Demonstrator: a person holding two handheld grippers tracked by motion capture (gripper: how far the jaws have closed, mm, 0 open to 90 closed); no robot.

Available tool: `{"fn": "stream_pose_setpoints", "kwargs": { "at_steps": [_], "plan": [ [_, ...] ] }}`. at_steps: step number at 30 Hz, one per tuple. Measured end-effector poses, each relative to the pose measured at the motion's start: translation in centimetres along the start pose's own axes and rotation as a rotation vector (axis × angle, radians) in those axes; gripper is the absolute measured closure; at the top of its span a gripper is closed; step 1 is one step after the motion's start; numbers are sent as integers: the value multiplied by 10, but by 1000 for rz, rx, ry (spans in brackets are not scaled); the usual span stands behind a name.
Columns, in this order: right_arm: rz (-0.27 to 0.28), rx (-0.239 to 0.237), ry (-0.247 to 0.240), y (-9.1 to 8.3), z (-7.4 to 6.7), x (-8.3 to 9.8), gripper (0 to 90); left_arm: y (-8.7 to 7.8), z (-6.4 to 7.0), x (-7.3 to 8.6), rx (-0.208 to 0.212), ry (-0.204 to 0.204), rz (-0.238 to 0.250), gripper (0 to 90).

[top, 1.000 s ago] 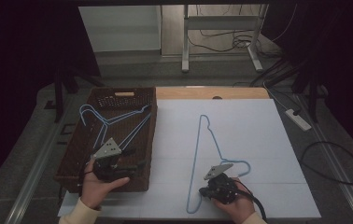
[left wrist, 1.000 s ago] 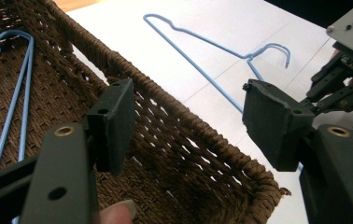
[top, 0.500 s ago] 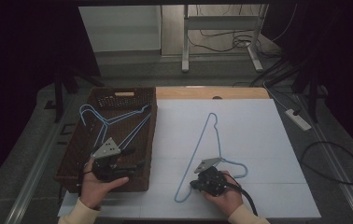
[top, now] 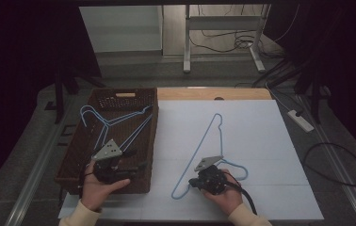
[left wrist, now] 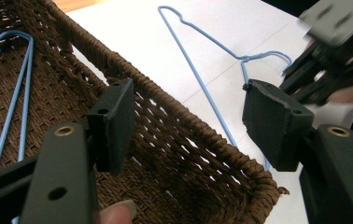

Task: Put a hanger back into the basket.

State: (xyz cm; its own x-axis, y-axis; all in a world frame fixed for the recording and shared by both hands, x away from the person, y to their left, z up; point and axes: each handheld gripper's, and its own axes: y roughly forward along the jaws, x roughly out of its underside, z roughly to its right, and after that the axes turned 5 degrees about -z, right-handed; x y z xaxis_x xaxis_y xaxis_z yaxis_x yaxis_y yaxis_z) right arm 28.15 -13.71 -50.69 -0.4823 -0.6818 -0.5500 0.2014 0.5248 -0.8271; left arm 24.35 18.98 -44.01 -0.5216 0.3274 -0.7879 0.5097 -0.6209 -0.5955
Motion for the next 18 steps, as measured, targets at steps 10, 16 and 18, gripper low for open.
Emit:
{"fn": "stream_pose_setpoints", "kwargs": {
  "at_steps": [10, 16, 18],
  "plan": [
    [24, 142, 73, -84, 68, 23, 860, 2, 0, 0, 3, -1, -2, 361],
    [-58, 152, 95, -96, 110, 32, 675, 3, 1, 0, 5, 1, -5, 361],
    [-91, 159, 97, -94, 119, 31, 608, 3, 1, 1, 5, 1, -7, 361]
  ]
}}
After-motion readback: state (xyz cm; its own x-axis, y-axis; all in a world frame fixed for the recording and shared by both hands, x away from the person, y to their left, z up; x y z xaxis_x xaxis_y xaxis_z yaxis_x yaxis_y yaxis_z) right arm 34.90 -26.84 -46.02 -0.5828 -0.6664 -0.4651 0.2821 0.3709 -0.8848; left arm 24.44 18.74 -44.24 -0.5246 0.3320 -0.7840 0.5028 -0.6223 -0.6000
